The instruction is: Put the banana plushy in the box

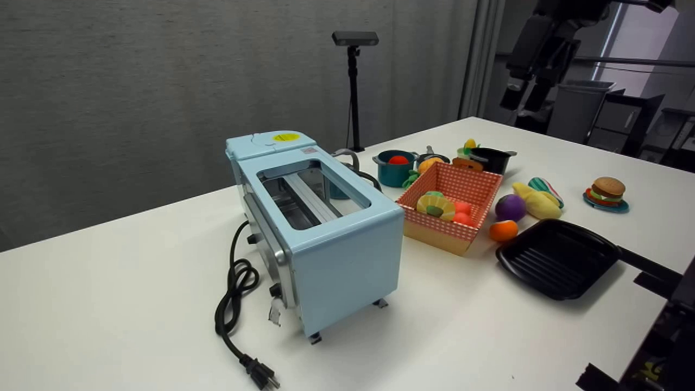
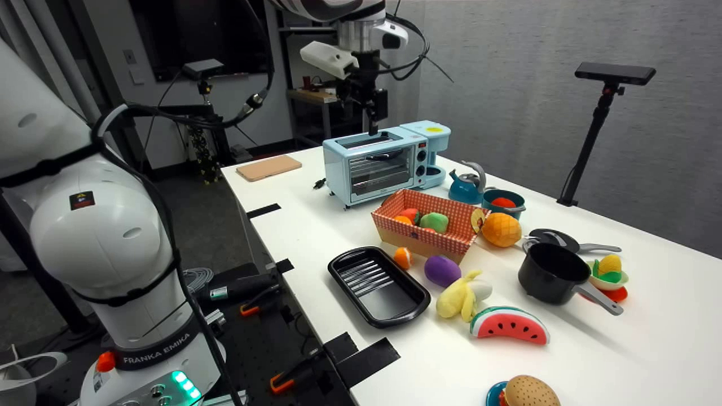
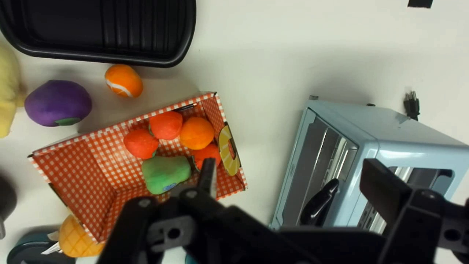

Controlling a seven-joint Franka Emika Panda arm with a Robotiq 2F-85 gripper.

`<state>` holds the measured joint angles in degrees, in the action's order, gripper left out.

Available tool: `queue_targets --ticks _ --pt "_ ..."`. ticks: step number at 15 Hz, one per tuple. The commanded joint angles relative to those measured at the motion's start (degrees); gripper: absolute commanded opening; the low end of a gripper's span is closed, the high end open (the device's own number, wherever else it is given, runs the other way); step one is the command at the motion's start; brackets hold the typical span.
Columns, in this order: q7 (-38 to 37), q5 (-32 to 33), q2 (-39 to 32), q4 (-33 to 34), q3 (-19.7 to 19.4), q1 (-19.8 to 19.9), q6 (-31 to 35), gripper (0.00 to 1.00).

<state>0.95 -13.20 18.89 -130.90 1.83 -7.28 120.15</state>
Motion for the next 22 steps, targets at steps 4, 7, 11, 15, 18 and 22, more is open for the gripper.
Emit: queue_targets --ticks 4,7,11,15,18,22 --pt "1.56 -6.24 1.89 -3.94 -3.47 2.15 7.43 1.0" --pt "0.96 -7.33 2.33 -4.99 -4.24 2.83 10.37 0.98" --pt "-1.19 -2.71 3.15 -4.89 -3.72 4.96 9.61 0.97" --pt "-4.07 4.3 5.32 -5.24 -2.81 7.67 8.36 0.94" --pt "-5.48 8.43 6.57 -5.17 -2.74 9.15 7.08 0.95" --pt "-3.19 7.82 6.02 -4.49 -4.23 8.98 8.14 0.95"
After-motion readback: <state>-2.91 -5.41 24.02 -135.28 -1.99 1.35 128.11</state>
